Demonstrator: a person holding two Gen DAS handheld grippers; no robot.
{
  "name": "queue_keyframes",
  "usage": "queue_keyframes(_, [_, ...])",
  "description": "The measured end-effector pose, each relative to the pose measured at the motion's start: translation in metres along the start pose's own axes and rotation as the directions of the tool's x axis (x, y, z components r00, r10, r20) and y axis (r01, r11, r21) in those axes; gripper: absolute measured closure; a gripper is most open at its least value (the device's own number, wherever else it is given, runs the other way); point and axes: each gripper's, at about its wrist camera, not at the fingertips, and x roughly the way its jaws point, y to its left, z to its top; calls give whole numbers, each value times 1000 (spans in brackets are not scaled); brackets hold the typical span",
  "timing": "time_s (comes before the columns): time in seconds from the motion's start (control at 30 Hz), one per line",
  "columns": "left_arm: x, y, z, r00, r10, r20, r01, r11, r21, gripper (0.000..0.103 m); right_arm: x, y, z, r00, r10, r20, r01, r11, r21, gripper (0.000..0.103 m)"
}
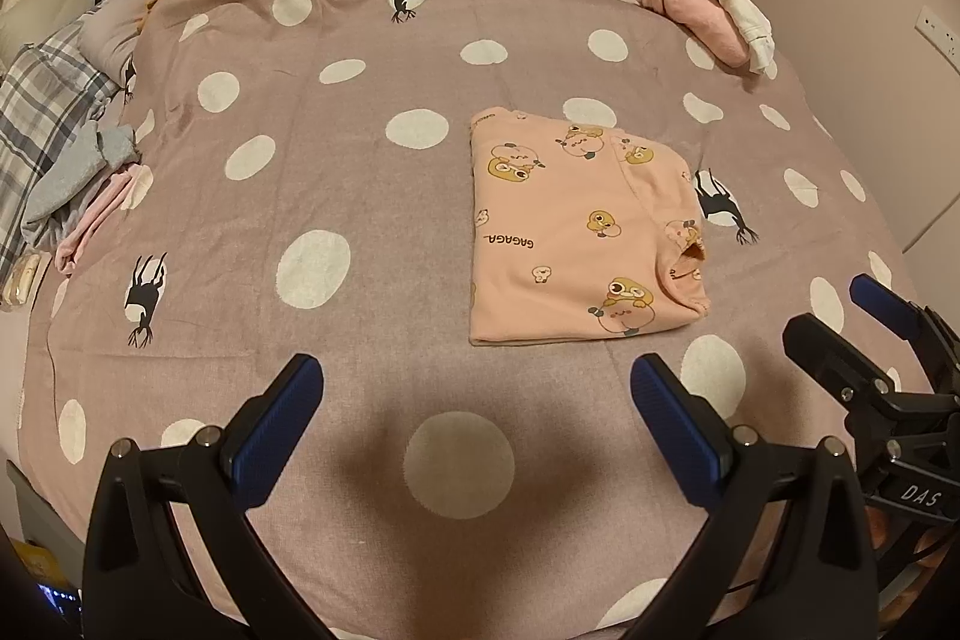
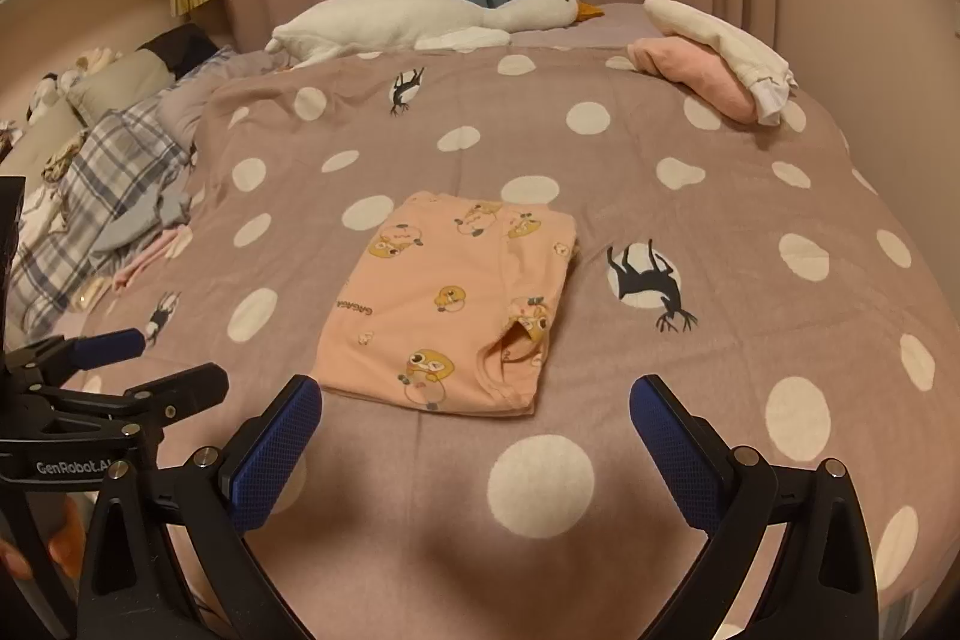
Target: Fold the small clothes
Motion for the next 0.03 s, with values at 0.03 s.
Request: queue_keyframes(0.03, [0, 0, 0, 1000, 0, -1, 0, 1000, -1, 0, 0, 0, 0, 1000, 0, 0, 0, 1000, 0, 1])
